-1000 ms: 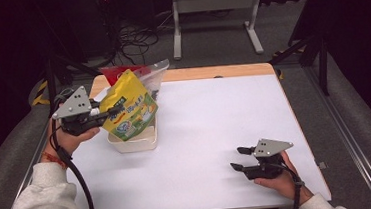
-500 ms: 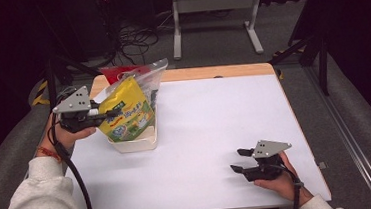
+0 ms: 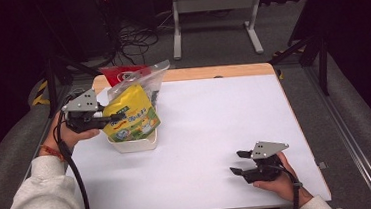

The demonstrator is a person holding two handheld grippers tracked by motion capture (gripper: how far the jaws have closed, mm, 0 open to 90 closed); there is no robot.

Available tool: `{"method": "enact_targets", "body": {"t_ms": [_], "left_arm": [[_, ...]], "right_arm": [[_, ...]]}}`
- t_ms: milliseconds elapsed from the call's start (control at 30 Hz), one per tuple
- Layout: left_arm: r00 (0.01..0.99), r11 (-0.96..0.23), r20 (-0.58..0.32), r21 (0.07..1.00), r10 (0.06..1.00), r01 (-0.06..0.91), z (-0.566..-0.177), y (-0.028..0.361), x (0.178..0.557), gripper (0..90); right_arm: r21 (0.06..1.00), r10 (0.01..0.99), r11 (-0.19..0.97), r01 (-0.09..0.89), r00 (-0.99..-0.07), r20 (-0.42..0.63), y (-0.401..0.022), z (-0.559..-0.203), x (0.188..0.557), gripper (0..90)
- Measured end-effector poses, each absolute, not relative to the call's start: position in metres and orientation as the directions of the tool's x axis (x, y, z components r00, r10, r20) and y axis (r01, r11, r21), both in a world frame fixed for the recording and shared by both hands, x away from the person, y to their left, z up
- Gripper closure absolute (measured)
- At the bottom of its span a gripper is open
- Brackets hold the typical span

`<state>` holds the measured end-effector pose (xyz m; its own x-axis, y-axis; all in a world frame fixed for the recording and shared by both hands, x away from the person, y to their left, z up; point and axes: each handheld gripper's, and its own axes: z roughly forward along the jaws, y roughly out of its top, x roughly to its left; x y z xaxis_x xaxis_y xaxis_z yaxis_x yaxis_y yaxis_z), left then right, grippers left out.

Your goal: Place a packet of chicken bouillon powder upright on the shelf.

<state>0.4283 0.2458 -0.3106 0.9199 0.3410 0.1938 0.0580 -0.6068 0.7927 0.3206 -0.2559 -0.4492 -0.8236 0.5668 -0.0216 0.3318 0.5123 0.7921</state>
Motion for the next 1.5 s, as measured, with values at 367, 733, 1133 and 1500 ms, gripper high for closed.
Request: {"method": "enact_targets", "body": {"t_ms": [367,733,1133,1500], "left_arm": [[0.886,-0.467,0.136,0.879,0.442,0.098,-0.329,0.272,0.42,79.4],[0.923,-0.637,0.173,0.765,0.345,0.095,-0.311,0.253,0.427,80.0],[0.904,-0.623,0.172,0.772,0.393,0.124,-0.311,0.265,0.424,80.6],[0.889,-0.432,0.066,0.888,0.453,0.154,-0.334,0.27,0.422,74.3]], "right_arm": [[0.784,0.564,0.513,0.35,-0.826,0.0,-0.255,-0.452,0.323,36.6],[0.778,0.56,0.519,0.354,-0.828,0.003,-0.253,-0.453,0.323,36.3],[0.78,0.559,0.516,0.353,-0.829,0.005,-0.253,-0.453,0.323,36.0],[0.777,0.554,0.519,0.355,-0.832,0.01,-0.251,-0.453,0.323,35.7]]}}
